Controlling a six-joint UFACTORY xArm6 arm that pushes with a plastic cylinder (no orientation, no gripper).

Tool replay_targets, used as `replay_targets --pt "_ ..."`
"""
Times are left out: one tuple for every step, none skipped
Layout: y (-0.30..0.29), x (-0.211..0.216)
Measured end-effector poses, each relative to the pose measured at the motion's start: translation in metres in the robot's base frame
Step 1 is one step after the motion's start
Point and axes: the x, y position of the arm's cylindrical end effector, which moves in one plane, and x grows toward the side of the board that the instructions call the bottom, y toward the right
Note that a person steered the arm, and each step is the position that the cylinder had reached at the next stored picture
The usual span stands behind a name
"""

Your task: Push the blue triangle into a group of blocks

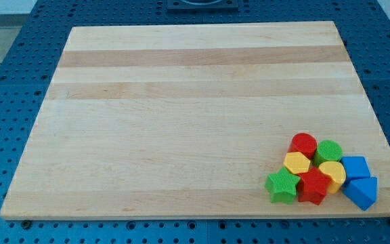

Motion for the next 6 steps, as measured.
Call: replay_targets --pt "-0.045 0.0" --pt "-0.112 0.0" --pt "-0.14 0.002" --pt "-0.181 -0.007" --pt "-0.215 -0.017" --pt "-0.223 -0.017"
